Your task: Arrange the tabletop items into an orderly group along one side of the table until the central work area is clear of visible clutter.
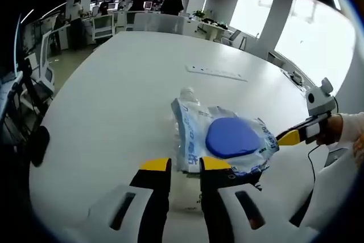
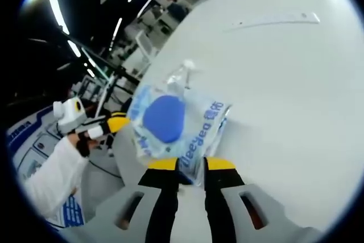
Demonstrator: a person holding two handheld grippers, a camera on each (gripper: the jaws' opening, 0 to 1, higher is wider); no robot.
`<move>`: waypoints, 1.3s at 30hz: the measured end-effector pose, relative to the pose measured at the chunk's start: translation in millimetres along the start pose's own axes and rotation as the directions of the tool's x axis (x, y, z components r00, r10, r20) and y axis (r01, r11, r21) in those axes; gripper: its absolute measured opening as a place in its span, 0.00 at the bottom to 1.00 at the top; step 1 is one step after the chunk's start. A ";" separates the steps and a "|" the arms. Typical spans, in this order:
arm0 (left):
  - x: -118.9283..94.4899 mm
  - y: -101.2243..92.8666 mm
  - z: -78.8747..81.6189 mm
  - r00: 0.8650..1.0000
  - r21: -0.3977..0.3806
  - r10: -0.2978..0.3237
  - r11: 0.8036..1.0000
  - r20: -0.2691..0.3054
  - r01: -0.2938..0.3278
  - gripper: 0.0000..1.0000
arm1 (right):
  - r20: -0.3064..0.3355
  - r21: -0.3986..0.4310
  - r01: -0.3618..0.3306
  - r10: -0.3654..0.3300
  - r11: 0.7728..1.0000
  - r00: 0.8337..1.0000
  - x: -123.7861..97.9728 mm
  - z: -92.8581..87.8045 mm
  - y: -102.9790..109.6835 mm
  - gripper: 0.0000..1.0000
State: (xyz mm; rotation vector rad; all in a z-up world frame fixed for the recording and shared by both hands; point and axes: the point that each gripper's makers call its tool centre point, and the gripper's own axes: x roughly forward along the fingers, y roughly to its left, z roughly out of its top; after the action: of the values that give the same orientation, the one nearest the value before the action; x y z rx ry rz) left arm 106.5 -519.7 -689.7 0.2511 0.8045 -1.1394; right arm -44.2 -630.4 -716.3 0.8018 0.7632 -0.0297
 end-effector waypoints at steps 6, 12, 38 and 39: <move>0.9 0.9 -2.7 1.000 0.018 0.008 1.000 -0.008 -0.008 0.08 | -0.028 -0.057 0.021 -0.023 0.998 0.999 9.2 -4.6 -1.0 0.09; 0.7 1.2 -3.5 1.000 0.029 0.014 1.000 -0.011 -0.013 0.03 | -0.011 -0.071 0.038 -0.039 0.997 0.999 9.6 -3.6 -2.7 0.07; -29.6 -15.1 37.2 0.992 0.180 0.055 0.981 0.113 -0.075 0.00 | 0.127 -0.199 0.036 -0.010 0.979 0.992 -17.5 29.6 25.3 0.00; -31.3 -15.8 39.8 0.991 0.185 0.058 0.980 0.122 -0.080 0.00 | 0.133 -0.195 0.033 -0.007 0.980 0.991 -19.5 30.7 26.8 0.00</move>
State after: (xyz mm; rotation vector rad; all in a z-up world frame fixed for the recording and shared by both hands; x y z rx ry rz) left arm 104.5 -526.6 -637.1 0.3648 0.5806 -1.1551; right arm -31.9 -636.5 -673.3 0.5973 0.6376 -0.0243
